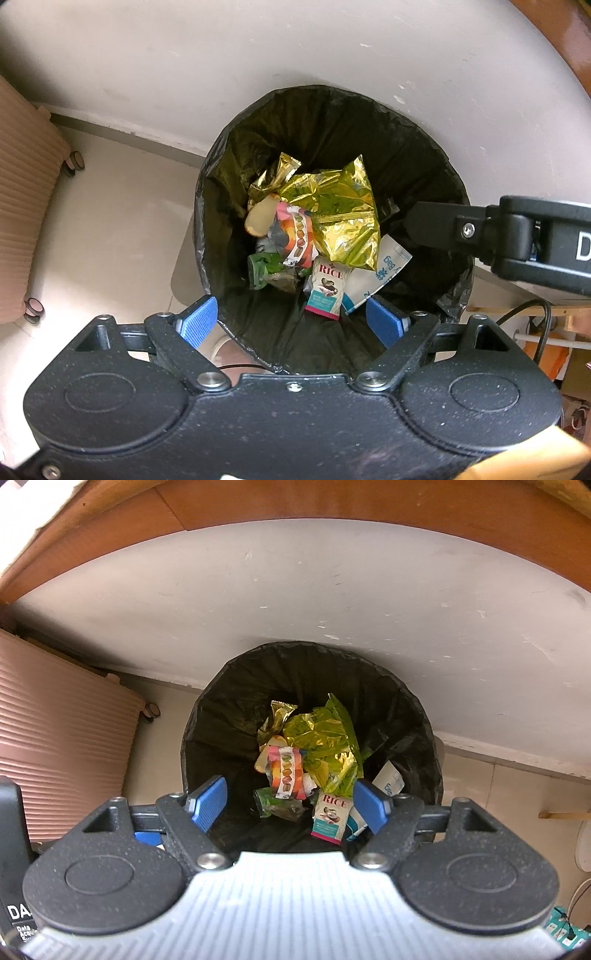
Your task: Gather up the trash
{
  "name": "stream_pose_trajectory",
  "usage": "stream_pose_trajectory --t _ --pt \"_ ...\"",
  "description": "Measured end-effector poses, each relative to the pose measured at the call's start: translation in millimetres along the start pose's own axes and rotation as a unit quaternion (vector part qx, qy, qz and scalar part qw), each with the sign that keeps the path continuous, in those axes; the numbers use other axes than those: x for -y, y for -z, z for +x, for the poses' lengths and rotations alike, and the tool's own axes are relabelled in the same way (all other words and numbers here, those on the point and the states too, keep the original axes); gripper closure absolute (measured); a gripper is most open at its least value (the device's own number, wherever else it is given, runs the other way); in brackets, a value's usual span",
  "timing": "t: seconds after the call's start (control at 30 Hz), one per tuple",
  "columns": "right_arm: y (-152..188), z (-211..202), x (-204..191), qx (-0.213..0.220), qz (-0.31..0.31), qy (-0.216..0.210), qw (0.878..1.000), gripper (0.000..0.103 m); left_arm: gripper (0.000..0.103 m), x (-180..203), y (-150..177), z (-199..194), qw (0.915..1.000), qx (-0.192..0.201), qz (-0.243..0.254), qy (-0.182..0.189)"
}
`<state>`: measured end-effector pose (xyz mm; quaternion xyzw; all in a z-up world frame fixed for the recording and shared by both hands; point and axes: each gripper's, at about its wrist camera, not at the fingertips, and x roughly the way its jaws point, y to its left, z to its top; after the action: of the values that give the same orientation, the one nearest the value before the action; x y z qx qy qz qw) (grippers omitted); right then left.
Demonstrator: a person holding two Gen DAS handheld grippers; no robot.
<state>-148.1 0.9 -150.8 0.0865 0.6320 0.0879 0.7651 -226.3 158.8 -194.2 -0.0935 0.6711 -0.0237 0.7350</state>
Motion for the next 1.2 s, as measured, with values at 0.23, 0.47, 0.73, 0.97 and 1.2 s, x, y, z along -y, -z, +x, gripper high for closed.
stream_pose_trajectory --t 0.23,0.47,0.73,0.97,1.2 --pt "1.1 -3.9 1.4 0.002 -0.002 0.0 1.0 0.018 0.016 -0.7 1.5 -7.5 0.9999 0.011 -0.003 -0.002" --pt "2.3 -8.4 2.0 0.003 -0.003 0.002 1.0 0.017 0.016 -0.2 0.5 -10.9 0.9998 0.004 -0.018 -0.007" --pt "2.4 -15.2 5.5 0.006 -0.004 0.003 1.0 0.017 0.016 3.1 2.2 -16.0 0.9999 0.001 -0.016 0.004" --pt "2.3 -17.8 5.8 0.006 -0.005 0.003 1.0 0.017 0.016 9.9 4.3 -19.4 1.0 0.002 -0.007 0.006" --pt "3.6 -20.5 6.8 0.007 -0.004 0.002 1.0 0.017 0.016 10.3 6.0 -19.5 0.9998 -0.003 -0.012 0.013"
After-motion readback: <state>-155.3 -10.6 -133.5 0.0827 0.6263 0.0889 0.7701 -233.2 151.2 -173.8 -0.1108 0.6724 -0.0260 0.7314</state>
